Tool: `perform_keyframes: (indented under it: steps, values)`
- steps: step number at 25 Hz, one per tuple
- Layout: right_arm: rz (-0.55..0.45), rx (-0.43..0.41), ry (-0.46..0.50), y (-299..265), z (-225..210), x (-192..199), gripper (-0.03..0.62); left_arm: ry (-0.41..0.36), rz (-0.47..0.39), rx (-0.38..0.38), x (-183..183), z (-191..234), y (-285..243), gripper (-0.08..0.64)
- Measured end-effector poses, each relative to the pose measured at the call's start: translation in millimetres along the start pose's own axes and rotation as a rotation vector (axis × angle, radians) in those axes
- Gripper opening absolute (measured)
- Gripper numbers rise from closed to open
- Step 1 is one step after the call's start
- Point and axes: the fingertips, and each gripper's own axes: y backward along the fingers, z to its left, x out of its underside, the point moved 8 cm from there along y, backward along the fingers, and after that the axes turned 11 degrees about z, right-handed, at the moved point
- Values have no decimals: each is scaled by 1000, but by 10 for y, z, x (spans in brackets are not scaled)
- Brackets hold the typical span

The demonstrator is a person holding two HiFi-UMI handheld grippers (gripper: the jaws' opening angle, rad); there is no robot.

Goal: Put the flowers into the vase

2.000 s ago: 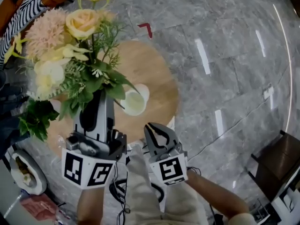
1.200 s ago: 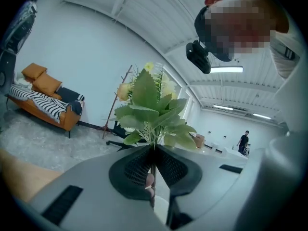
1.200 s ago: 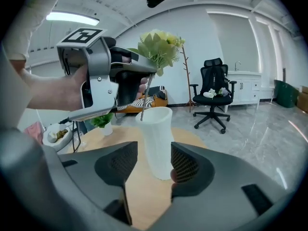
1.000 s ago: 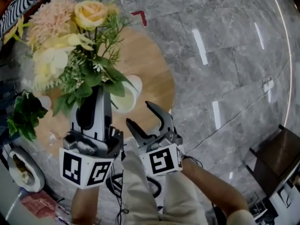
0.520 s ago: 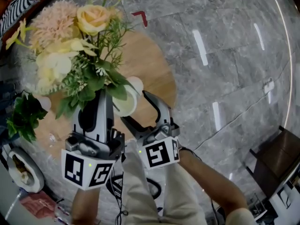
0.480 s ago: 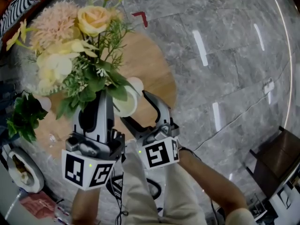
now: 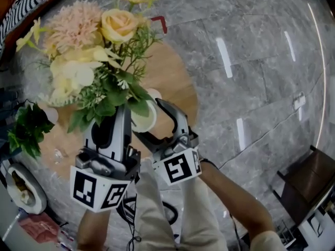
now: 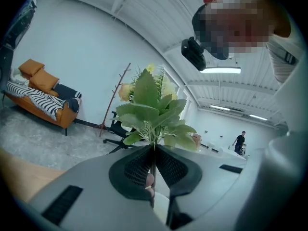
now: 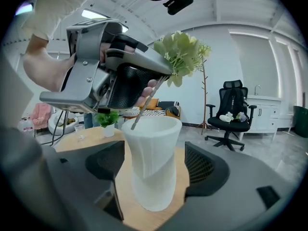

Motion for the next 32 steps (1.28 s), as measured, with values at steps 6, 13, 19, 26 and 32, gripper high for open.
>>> perform_keyframes:
  steps: [6,13,19,26,32]
  values:
    - [4,-48,19,-62,-11,-7,371,1,-1,-6,34,5,9,34]
    - [-3,-66,18,-109,-23,-40,328,3,-5,-4,37,0,-1,34]
    - [1,-65,27,-104,-14,-32,325,18,-25,-15,77,2,0,34]
    - [3,-65,29,-109,-13,-48,325,2,-13,-38,196,16,15,34]
    - [7,-71,34,-104,-79,-47,325,-27,26,-48,288,-30,90,34]
